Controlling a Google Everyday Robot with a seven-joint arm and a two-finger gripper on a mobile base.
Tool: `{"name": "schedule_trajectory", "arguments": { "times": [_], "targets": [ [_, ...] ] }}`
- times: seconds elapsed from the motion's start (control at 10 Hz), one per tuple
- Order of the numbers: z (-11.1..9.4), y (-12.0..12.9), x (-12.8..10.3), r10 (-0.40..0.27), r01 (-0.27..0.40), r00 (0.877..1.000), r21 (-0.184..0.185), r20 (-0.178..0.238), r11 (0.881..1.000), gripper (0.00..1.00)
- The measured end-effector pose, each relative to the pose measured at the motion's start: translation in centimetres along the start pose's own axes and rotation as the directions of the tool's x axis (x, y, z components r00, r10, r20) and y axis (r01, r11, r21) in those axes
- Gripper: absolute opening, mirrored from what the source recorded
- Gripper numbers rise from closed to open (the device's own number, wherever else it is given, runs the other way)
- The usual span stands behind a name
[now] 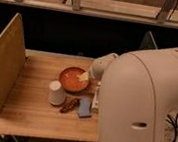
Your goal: Pick up the ceramic bowl
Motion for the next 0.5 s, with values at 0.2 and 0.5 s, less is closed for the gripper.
{"name": "schedule_trajectory", "arguments": {
  "times": [0.2,0.5],
  "targets": [
    [2.5,0.0,0.4,0.016,-0.017,0.998,-0.012,-0.065,1.000,0.80],
    [3.2,0.1,0.4,0.019,-0.021,0.996,-0.021,-0.089,1.000,0.80]
  ]
}}
